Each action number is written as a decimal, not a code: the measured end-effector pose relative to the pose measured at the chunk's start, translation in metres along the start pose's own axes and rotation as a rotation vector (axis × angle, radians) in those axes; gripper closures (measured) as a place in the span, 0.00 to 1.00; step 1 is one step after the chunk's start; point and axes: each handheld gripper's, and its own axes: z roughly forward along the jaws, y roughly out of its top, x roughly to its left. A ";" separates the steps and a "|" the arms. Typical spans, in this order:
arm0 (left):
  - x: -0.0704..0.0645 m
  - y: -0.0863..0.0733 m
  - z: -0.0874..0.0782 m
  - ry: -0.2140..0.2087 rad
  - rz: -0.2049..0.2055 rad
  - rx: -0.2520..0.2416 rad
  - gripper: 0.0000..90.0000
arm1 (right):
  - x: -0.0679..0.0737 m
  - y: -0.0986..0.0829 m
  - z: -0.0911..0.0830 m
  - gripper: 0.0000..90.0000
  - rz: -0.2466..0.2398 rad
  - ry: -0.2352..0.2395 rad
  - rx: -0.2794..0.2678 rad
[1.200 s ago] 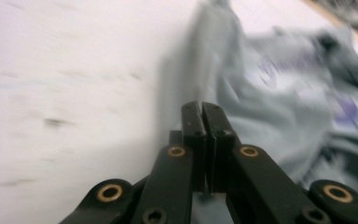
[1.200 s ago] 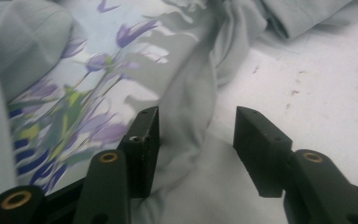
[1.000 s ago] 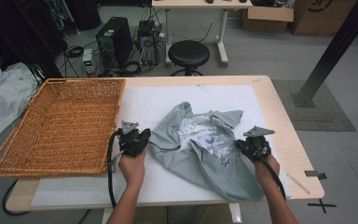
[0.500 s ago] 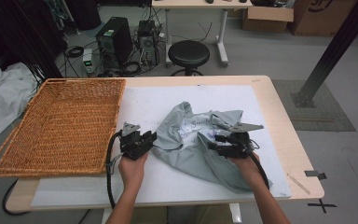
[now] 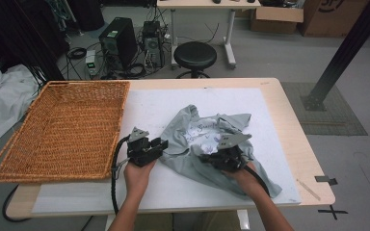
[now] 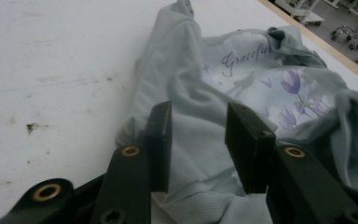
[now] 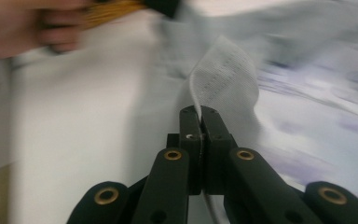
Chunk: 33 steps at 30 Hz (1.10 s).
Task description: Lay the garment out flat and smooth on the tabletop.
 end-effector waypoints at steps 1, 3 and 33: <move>0.000 0.000 0.000 -0.006 0.004 0.003 0.68 | 0.010 0.003 0.003 0.99 -0.044 0.079 0.007; 0.000 -0.001 0.000 -0.008 0.008 0.010 0.68 | 0.026 0.006 0.010 0.99 -0.106 0.152 0.043; -0.044 -0.043 0.005 -0.318 0.026 0.343 0.90 | -0.048 -0.071 -0.090 0.61 0.225 -0.489 0.128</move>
